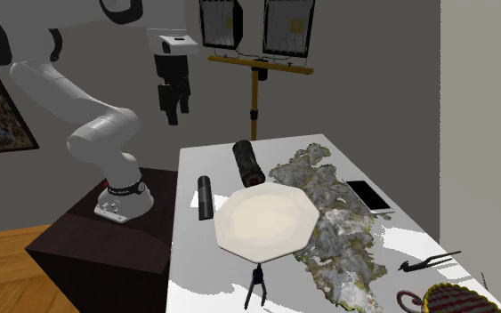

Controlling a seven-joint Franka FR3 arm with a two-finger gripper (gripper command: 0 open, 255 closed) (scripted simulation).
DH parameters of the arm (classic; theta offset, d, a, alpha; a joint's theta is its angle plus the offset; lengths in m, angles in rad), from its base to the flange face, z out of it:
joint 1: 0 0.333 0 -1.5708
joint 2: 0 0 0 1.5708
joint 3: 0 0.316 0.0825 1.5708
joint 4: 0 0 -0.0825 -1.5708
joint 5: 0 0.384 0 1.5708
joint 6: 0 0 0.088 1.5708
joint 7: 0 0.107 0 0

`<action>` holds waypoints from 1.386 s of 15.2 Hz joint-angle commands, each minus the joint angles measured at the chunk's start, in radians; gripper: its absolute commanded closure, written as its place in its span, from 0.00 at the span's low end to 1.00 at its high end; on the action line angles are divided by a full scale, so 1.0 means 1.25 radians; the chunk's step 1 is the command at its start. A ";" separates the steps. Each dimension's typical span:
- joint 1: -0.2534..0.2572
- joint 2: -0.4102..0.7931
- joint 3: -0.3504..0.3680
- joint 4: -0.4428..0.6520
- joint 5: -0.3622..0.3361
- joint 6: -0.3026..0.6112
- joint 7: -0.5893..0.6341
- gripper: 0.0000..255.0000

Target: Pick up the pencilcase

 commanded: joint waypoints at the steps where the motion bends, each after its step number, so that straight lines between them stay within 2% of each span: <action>1: 0.000 0.000 0.000 0.000 0.000 0.000 0.000 0.00; 6: -0.041 0.002 0.076 -0.098 0.109 0.127 0.249 0.00; 11: -0.074 0.050 0.162 -0.161 0.214 0.284 0.488 0.00; 17: -0.122 0.173 0.275 -0.182 0.316 0.500 0.763 0.00; 21: -0.170 0.285 0.351 -0.163 0.352 0.647 0.948 0.00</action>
